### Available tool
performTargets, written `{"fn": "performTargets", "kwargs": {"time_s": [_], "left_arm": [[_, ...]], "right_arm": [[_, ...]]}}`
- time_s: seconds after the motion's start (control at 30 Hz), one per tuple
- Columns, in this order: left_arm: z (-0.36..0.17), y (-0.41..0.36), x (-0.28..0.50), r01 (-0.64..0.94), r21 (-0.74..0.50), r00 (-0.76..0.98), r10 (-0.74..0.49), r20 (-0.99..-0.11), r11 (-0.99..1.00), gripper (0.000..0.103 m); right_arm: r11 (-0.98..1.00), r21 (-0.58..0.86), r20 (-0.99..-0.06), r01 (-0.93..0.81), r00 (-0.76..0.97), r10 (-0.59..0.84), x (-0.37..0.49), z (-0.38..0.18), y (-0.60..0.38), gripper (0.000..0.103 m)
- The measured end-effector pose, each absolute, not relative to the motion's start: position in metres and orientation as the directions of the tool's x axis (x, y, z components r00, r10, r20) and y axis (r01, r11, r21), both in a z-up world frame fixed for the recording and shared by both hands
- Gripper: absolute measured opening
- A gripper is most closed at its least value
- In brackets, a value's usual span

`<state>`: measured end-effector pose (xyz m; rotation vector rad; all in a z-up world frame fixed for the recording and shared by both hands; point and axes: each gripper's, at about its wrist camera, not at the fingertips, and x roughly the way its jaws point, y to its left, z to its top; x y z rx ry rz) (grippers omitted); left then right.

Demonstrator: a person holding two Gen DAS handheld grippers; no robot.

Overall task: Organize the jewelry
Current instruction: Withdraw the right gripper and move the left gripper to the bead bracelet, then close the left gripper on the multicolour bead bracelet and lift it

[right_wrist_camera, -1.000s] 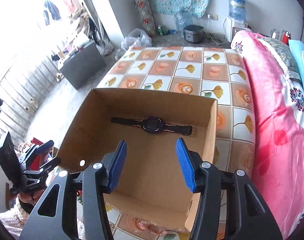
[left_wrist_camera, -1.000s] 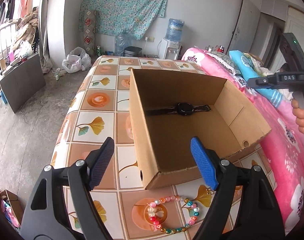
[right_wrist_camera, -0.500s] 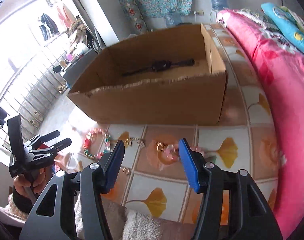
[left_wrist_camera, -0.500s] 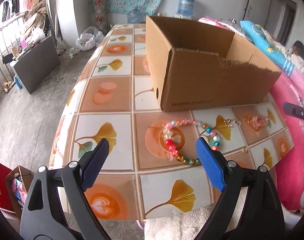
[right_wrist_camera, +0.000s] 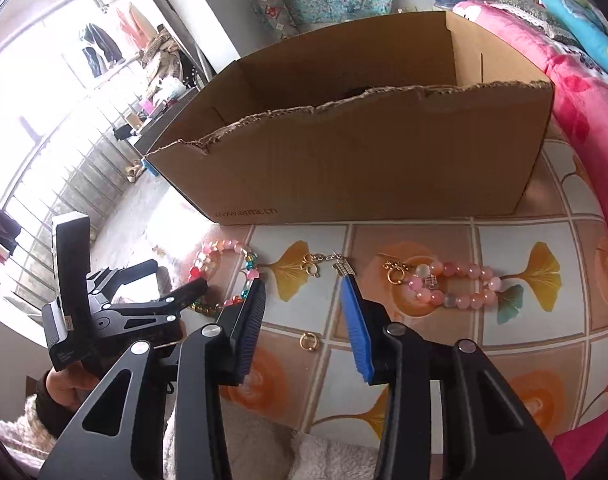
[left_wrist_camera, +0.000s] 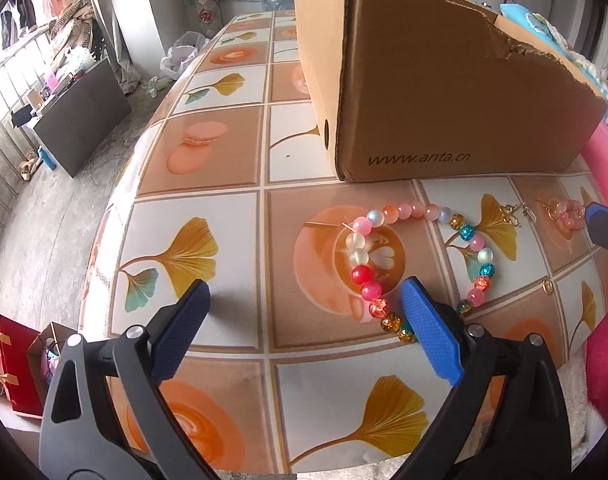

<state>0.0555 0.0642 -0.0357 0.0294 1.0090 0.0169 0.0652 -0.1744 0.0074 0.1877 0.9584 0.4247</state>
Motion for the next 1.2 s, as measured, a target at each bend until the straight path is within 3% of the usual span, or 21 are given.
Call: {"fn": "performTargets", "kwargs": {"time_s": [0.23, 0.6, 0.67, 0.7, 0.77, 0.83, 0.87, 1.07, 1.2], "left_arm": [[-0.035, 0.064, 0.052, 0.008, 0.035, 0.522, 0.026, -0.852, 0.999, 0.096], [-0.03, 0.066, 0.039, 0.066, 0.015, 0.576, -0.026, -0.817, 0.998, 0.094], [-0.024, 0.064, 0.033, 0.108, -0.018, 0.599, -0.079, -0.797, 0.994, 0.088], [-0.022, 0.062, 0.032, 0.122, -0.02, 0.607, -0.091, -0.789, 0.992, 0.078], [-0.019, 0.058, 0.033, 0.141, -0.029, 0.612, -0.11, -0.783, 0.99, 0.069], [-0.02, 0.055, 0.037, 0.155, -0.04, 0.597, -0.126, -0.792, 0.987, 0.055], [-0.022, 0.053, 0.04, 0.156, -0.038, 0.59, -0.124, -0.798, 0.987, 0.052], [-0.026, 0.046, 0.043, 0.16, 0.002, 0.584, -0.093, -0.806, 0.987, 0.012], [-0.026, 0.045, 0.038, 0.175, -0.014, 0.577, -0.114, -0.809, 0.984, 0.009]], "right_arm": [[0.875, 0.346, -0.737, -0.338, 0.479, 0.476, 0.067, 0.008, -0.146, 0.02], [0.879, 0.314, -0.745, -0.358, 0.482, 0.462, 0.063, 0.012, -0.132, 0.017], [0.88, 0.31, -0.748, -0.361, 0.478, 0.46, 0.064, 0.011, -0.132, 0.017], [0.879, 0.312, -0.751, -0.36, 0.473, 0.46, 0.065, 0.01, -0.131, 0.017], [0.874, 0.324, -0.756, -0.361, 0.456, 0.469, 0.068, 0.008, -0.129, 0.017], [0.872, 0.328, -0.767, -0.364, 0.437, 0.47, 0.072, 0.004, -0.124, 0.017], [0.872, 0.325, -0.773, -0.366, 0.429, 0.468, 0.073, 0.003, -0.122, 0.017], [0.875, 0.303, -0.794, -0.377, 0.408, 0.45, 0.082, 0.0, -0.113, 0.018], [0.873, 0.279, -0.815, -0.399, 0.383, 0.435, 0.088, -0.004, -0.104, 0.018]]}}
